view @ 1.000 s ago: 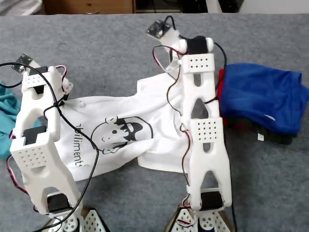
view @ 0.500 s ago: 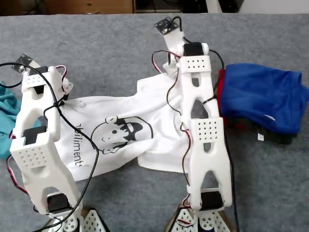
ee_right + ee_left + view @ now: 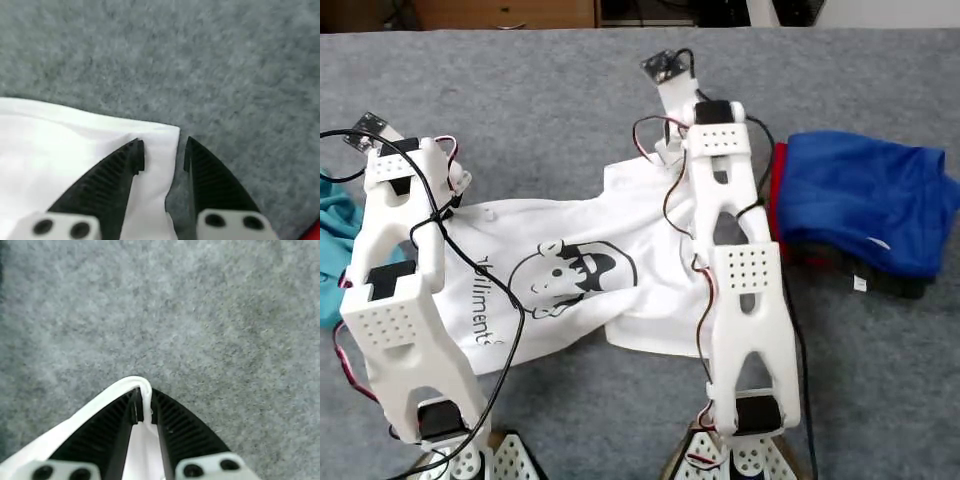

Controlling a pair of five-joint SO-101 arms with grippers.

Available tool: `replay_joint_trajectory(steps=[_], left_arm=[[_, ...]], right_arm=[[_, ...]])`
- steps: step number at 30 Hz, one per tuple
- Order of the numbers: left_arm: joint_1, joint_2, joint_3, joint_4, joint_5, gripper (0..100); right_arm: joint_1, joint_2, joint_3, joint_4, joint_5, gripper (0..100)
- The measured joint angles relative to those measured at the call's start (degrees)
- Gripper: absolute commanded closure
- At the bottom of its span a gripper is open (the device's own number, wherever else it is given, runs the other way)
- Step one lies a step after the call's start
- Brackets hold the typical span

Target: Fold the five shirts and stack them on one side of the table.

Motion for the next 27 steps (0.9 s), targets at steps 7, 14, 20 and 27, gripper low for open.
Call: replay_joint_trajectory(steps=[7, 14, 20, 27], left_arm=[[0.0, 0.0, 0.0, 0.0, 0.0, 98], [0.0, 0.0, 0.2, 0.0, 0.0, 98], [0.0, 0.0, 0.2, 0.0, 0.0, 98], [0.0, 0.0, 0.2, -0.1, 0.0, 98]], right_arm=[[0.0, 1.6, -3.3, 0.2, 1.1, 85.0], [0.0, 1.6, -3.3, 0.2, 4.0, 90.6], [0.0, 1.6, -3.3, 0.2, 6.1, 93.8], [0.0, 1.6, -3.4, 0.1, 6.2, 99.7]])
